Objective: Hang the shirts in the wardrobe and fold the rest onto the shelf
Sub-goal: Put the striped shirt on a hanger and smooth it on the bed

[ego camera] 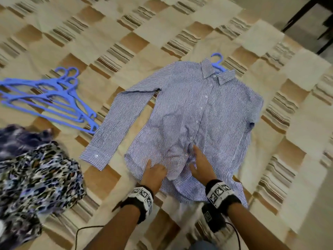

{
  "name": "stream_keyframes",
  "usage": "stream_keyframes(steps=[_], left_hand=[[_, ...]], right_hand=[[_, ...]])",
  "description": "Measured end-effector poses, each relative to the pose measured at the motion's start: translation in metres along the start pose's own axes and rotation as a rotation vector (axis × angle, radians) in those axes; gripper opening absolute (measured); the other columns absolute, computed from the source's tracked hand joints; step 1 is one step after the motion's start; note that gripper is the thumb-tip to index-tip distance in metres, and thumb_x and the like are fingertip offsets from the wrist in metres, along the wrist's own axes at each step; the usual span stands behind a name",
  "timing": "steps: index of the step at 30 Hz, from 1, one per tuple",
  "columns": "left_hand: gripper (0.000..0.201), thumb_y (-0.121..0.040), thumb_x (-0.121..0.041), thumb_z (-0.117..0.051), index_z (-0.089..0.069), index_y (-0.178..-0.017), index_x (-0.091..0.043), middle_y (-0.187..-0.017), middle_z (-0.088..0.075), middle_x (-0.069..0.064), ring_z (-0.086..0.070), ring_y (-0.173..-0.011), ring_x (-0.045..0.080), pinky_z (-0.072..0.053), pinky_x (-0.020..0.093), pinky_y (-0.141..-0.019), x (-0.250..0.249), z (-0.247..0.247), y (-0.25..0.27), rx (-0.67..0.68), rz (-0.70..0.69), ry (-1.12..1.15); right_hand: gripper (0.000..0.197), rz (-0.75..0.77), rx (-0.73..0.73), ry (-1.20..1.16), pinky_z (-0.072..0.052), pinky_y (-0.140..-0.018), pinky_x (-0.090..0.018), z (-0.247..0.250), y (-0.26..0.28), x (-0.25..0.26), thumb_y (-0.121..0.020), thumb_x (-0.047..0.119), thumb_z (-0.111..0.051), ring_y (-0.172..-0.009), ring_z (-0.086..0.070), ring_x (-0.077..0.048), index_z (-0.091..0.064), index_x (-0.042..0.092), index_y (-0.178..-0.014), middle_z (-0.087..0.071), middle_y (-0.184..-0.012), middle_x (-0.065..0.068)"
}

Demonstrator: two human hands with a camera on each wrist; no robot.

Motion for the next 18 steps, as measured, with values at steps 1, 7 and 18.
stream_keyframes(steps=[1, 7, 18], left_hand=[[0.029, -0.088, -0.01, -0.05, -0.053, -0.116, -0.017, -0.124, -0.053, 0.001, -0.045, -0.122, 0.02, -0.01, 0.042, -0.115, 0.007, 0.008, 0.001, -0.061, 0.002, 0.049], [0.034, -0.044, -0.004, -0.083, -0.057, -0.061, -0.018, -0.058, -0.057, -0.005, -0.054, -0.052, 0.014, -0.04, 0.021, -0.057, 0.023, 0.041, 0.022, -0.326, -0.152, 0.275], [0.019, -0.081, -0.031, -0.049, -0.056, -0.075, -0.014, -0.071, -0.055, -0.005, -0.048, -0.067, 0.008, -0.039, 0.02, -0.06, 0.053, 0.047, 0.023, -0.449, 0.009, 0.667]], right_hand=[[0.064, -0.016, -0.011, -0.001, -0.027, -0.109, -0.028, 0.0, -0.001, 0.0, -0.091, 0.005, -0.052, -0.137, -0.033, -0.027, -0.021, 0.003, -0.147, -0.033, -0.149, -0.014], [0.071, -0.03, 0.384, 0.424, -0.02, -0.114, -0.048, -0.034, -0.02, 0.011, -0.091, 0.02, -0.052, -0.146, -0.003, -0.029, -0.013, 0.012, -0.15, -0.004, -0.158, -0.008], [0.014, 0.373, 0.124, 0.737, -0.04, -0.044, -0.028, -0.074, 0.038, 0.071, -0.066, 0.029, -0.06, -0.064, -0.053, -0.019, -0.062, 0.016, -0.073, -0.057, -0.072, -0.002]])
Point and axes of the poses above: each hand's wrist, its own y-axis away from the middle knuckle, its own z-axis out of the back of the hand, x = y × z, the point moved 10 cm from there along -y, towards the middle knuckle
